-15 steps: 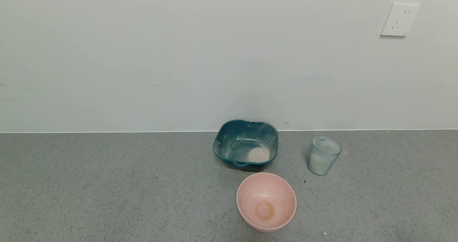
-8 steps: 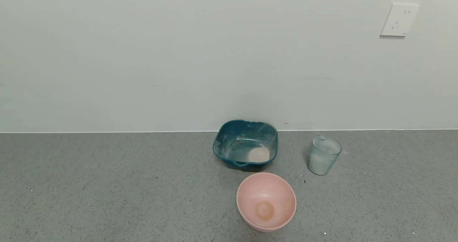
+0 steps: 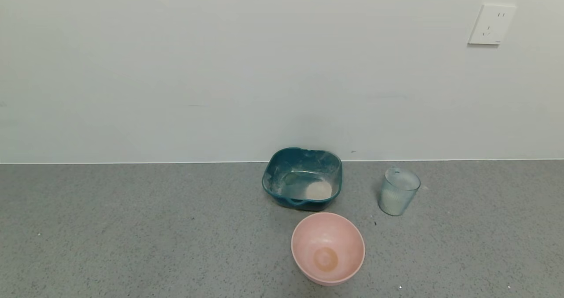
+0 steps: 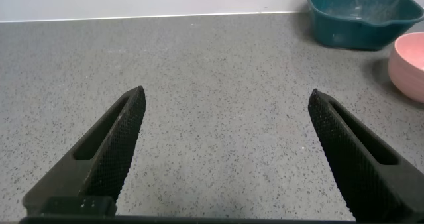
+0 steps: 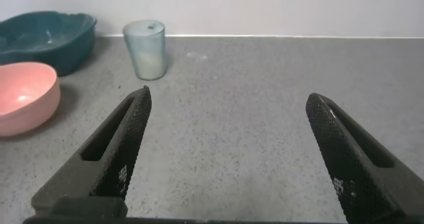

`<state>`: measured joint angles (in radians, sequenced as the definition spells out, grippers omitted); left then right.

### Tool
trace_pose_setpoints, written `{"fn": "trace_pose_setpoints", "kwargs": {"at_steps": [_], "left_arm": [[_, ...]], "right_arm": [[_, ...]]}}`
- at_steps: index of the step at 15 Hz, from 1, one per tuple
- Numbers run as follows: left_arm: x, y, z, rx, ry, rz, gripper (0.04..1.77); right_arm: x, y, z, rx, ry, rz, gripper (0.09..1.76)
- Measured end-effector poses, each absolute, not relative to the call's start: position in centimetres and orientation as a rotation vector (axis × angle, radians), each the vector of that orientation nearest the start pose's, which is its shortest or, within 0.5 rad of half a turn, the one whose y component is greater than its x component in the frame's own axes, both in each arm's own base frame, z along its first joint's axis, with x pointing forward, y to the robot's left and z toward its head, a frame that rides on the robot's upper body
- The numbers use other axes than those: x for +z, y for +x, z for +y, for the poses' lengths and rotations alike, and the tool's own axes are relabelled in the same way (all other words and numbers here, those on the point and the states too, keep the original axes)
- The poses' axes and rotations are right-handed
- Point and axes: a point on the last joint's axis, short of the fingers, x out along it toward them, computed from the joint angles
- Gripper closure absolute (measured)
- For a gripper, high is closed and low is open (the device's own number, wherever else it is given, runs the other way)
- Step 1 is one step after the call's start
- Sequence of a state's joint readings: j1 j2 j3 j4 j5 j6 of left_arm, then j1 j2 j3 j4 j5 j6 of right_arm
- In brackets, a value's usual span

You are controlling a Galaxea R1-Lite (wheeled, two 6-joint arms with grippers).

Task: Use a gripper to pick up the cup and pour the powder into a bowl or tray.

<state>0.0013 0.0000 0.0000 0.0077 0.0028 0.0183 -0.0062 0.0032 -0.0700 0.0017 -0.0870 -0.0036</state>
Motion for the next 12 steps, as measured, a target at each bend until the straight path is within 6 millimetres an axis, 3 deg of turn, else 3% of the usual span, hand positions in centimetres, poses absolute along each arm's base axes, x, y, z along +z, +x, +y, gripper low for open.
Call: {"fn": "trace_pose_setpoints", "kwargs": {"at_steps": [4,12], "left_arm": [[7.5,-2.3,0.0,0.004,0.018,0.008,0.05],[7.5,-2.3,0.0,0.004,0.018,0.008,0.05]], "right_arm": [[7.9,-2.4,0.0,-0.013,0.007,-0.013,0.15],[7.5,-2.3,0.0,-0.01,0.006,0.001,0.15]]}}
